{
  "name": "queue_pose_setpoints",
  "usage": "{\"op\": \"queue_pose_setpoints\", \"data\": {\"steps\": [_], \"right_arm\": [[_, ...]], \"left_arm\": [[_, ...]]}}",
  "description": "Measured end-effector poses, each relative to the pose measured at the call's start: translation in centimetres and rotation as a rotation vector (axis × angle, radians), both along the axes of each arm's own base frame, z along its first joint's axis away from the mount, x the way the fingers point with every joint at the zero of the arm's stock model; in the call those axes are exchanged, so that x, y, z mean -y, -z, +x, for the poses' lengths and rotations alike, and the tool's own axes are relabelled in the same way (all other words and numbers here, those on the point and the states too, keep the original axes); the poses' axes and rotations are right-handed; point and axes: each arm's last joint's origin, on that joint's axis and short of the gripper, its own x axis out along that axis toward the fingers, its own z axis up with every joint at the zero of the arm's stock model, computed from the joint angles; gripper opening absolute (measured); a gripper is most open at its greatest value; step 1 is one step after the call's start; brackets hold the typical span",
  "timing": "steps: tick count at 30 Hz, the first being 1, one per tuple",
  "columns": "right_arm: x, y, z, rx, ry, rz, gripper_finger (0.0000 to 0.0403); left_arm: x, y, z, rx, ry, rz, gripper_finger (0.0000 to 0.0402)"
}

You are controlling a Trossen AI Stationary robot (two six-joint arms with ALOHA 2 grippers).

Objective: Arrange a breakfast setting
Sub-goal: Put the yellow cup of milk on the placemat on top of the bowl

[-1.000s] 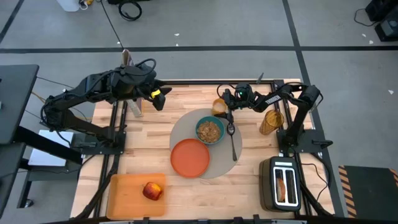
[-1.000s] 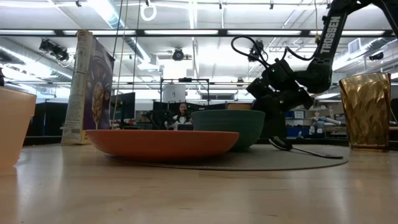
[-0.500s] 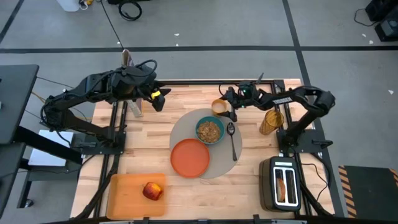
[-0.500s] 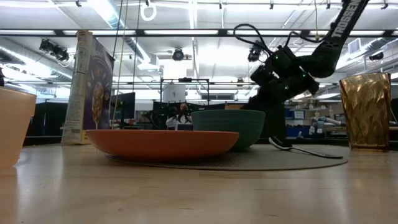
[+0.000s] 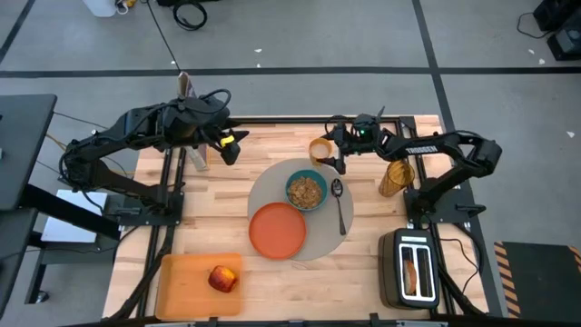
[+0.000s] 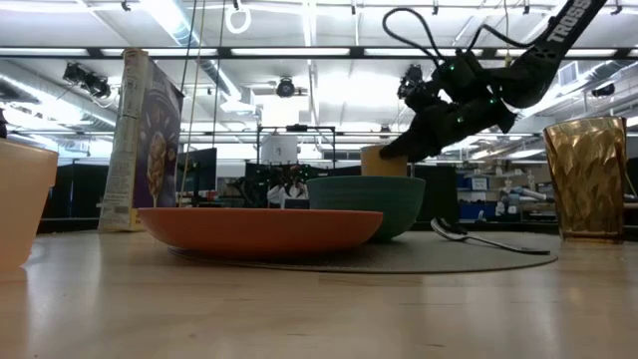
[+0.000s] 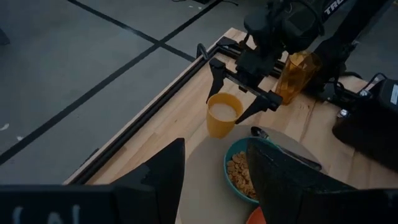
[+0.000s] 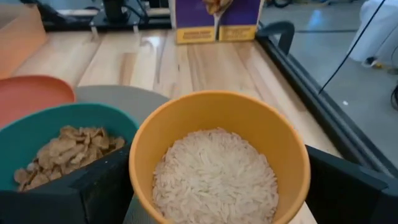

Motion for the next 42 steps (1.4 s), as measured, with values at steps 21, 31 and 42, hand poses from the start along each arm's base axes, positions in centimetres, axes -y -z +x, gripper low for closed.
{"op": "queue_pose_setpoints", "data": {"steps": [21,31,42], "right_arm": [[0.0,2.7,0.9,-0.091,0.021,0.059,0.0395],[-0.3,3.7,0.2,-0.216,0.049,0.102,0.0399],[-0.4,4.0,-0.2,-0.44,0.074,0.149,0.0398]], "left_arm": [[0.1,0.5,-0.3,-0.06,0.008,-0.018,0.0178],[0.1,0.5,-0.3,-0.061,0.009,-0.016,0.0178],[0.1,0.5,-0.3,-0.061,0.009,-0.015,0.0178]]}}
